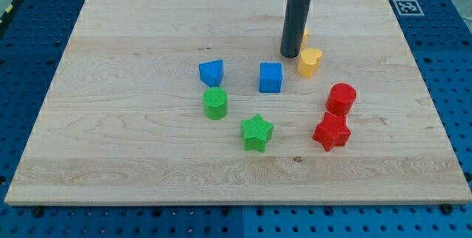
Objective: Slide the hexagon to the top right of the heart
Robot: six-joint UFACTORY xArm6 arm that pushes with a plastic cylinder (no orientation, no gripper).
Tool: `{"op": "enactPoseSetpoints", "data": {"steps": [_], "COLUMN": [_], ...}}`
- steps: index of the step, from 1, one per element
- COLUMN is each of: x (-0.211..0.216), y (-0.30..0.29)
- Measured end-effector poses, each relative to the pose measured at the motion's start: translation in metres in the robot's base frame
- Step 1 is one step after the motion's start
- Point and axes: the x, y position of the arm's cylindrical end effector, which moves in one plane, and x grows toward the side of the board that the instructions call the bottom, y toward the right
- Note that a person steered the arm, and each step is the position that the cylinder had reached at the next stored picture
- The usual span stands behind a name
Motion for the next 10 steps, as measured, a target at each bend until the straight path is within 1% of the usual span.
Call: {"op": "enactPoseSetpoints", "data": {"steps": [2,4,6,7,8,10], "x": [-0.001,-0.016,-0.016,-0.027,-0.04,-0.038], "y": [-0.004,-0.01,-0.042,-0.036,-0.015,0.042]}}
